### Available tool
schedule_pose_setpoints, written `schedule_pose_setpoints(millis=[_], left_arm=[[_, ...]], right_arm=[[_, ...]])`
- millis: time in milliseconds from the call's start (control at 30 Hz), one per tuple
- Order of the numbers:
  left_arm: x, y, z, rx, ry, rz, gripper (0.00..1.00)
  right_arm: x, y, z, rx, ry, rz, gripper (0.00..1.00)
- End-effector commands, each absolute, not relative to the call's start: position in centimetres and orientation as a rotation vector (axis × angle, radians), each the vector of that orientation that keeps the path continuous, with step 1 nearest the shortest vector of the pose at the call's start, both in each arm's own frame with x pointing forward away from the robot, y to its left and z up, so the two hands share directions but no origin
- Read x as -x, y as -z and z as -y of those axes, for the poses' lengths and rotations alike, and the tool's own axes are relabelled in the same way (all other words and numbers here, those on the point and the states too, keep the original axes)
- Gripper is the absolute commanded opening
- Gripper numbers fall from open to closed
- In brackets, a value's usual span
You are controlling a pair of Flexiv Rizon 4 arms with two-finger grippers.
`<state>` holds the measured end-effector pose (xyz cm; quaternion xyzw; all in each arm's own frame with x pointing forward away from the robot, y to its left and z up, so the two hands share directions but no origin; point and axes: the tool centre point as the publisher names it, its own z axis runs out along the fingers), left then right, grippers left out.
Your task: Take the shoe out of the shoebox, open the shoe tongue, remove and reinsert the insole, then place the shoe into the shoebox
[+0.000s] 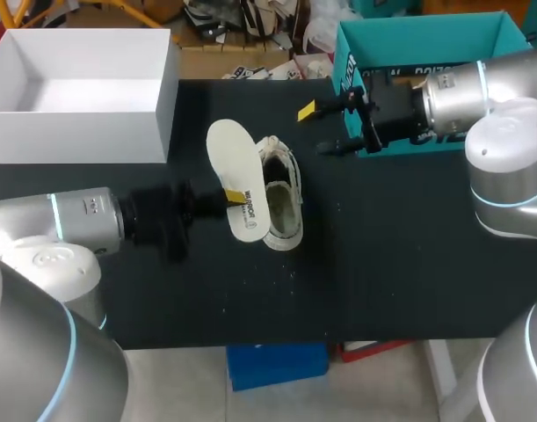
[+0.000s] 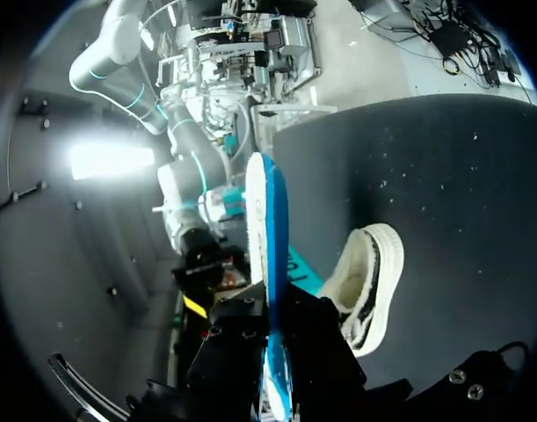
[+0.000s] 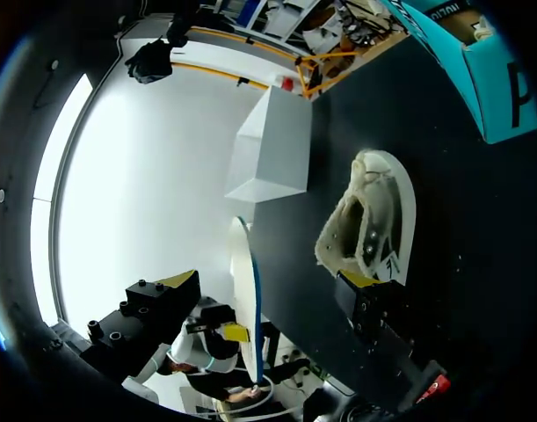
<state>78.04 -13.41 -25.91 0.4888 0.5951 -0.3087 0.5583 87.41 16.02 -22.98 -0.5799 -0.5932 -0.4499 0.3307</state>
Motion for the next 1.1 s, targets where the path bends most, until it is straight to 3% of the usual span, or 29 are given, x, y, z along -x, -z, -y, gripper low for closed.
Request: schedule_pose_setpoints(millis=[33, 800, 833, 933, 1100], left_arm=[[-78.7, 25.8, 13.7, -1.153, 0.736, -1.4, 0.0], [-78.7, 25.8, 13.7, -1.153, 0.736, -1.4, 0.0], [-78.7, 25.8, 13.7, -1.153, 0.736, -1.4, 0.0], [-78.7, 25.8, 13.7, -1.153, 0.736, -1.4, 0.0], [-78.7, 25.8, 13.7, -1.153, 0.736, -1.4, 0.0]], right_arm=[[-87.4, 23.1, -16.2, 1.519, 1.178, 1.55, 1.0], [-84.7, 25.1, -20.1, 1.249, 1.202, 1.556, 1.0], [-84.6, 25.3, -20.4, 1.258, 1.18, 1.546, 0.9], [-84.0, 25.7, -21.0, 1.263, 1.161, 1.531, 0.92], [-83.0, 26.2, -22.0, 1.296, 1.13, 1.49, 0.79]])
